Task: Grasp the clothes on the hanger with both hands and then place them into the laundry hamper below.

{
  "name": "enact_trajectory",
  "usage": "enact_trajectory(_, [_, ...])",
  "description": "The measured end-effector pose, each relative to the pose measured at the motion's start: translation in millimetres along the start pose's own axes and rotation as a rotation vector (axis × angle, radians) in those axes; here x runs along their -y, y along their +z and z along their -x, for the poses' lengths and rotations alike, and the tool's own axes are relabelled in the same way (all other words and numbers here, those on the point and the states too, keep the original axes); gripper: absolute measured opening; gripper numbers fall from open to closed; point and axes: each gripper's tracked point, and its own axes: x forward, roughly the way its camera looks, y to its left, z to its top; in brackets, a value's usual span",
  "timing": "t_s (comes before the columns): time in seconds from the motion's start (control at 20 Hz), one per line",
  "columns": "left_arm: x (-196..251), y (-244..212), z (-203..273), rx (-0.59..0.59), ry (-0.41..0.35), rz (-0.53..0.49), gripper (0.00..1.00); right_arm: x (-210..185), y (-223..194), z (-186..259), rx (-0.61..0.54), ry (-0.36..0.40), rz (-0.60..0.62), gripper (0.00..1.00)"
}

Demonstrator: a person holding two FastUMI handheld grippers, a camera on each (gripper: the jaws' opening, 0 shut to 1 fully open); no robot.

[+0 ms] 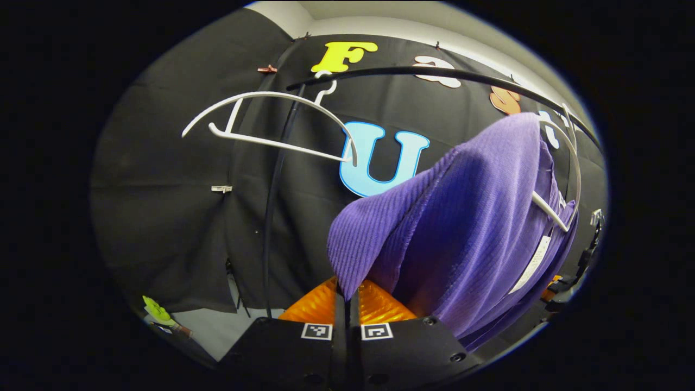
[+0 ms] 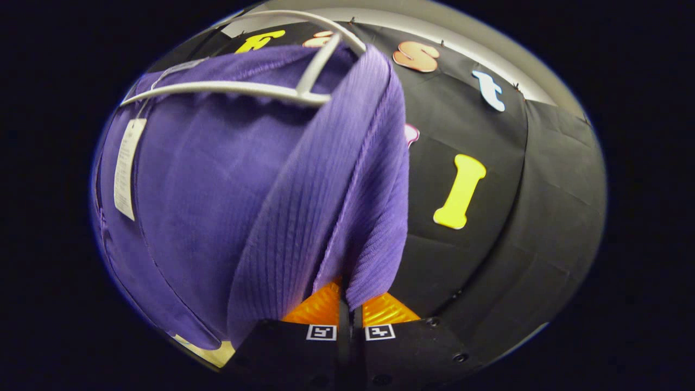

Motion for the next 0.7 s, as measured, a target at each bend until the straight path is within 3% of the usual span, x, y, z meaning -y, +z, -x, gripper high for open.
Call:
enact_trajectory(0.1, [11,-18,-5,-0.039,-0.013,-0.038,0.04,-9,4,5,0.011,0.027,-0.009,0.05])
enact_trajectory(0.25, [23,-50,-7,-0.101,-0.027,-0.005,0.05,-27,-7,1,-0.004,0.082,-0.039,0.04])
enact_trajectory(0.5, [1,-112,-2,-0.206,0.037,0.056,0.05,-16,-45,8,-0.067,0.08,-0.063,0.05])
enact_trajectory(0.7, [-6,-90,10,-0.128,0.045,0.042,0.05,5,-51,12,-0.08,0.045,-0.069,0.05])
